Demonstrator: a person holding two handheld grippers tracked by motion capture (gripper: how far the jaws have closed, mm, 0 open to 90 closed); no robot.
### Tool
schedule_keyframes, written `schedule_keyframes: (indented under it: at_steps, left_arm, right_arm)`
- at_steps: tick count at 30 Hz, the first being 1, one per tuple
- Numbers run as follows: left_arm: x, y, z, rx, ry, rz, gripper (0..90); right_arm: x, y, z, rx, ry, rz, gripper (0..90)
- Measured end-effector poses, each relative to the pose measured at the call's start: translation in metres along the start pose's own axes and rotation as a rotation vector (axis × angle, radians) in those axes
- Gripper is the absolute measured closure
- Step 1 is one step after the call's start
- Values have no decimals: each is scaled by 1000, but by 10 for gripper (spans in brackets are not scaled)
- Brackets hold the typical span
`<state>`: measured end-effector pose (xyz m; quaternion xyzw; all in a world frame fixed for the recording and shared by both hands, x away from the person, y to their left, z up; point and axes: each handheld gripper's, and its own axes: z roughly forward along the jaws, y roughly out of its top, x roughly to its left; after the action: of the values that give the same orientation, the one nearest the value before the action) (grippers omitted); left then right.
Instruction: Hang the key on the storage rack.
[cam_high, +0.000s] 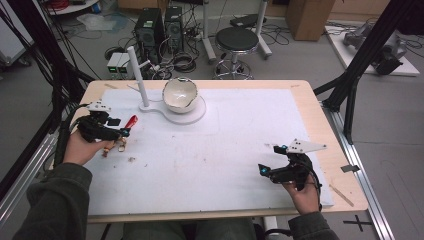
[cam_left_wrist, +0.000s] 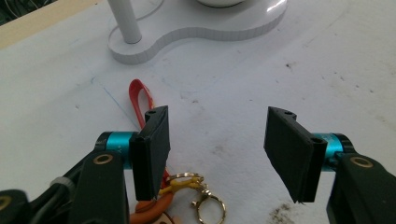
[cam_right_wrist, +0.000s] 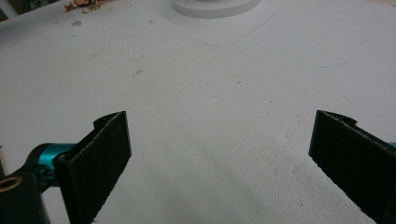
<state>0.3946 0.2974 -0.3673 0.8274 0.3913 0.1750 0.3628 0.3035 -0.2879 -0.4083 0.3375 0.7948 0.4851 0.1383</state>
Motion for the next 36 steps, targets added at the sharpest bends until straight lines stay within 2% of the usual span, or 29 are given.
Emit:
schedule_keyframes:
  at_steps: [4, 7, 12, 17, 20, 24, 25, 30, 36]
  left_arm:
    - [5, 2, 5, 2, 11, -12, 424]
    - [12, 0, 11, 24, 28, -34, 439]
    - [16, -2, 18, 52, 46, -54, 454]
    - [16, -2, 26, 68, 80, -53, 487]
    - [18, -3, 30, 70, 96, -82, 502]
    - [22, -5, 33, 85, 122, -92, 534]
    - [25, -7, 36, 97, 129, -114, 540]
    - [28, -9, 41, 116, 130, -135, 569]
    - [27, -10, 50, 151, 140, -134, 623]
  right_arm:
    - [0, 0, -1, -2, -1, 4, 46]
    - [-1, 0, -1, -4, -1, 4, 46]
    - [-1, 0, -1, -4, 2, 3, 45]
    - [0, 0, -1, -5, 4, 3, 46]
    - [0, 0, -2, -6, 4, 2, 45]
    - [0, 0, -1, -6, 5, 0, 45]
    - [0, 0, -1, -6, 5, 1, 45]
    - [0, 0, -2, -11, 5, 2, 46]
    - [0, 0, -3, -9, 7, 4, 45]
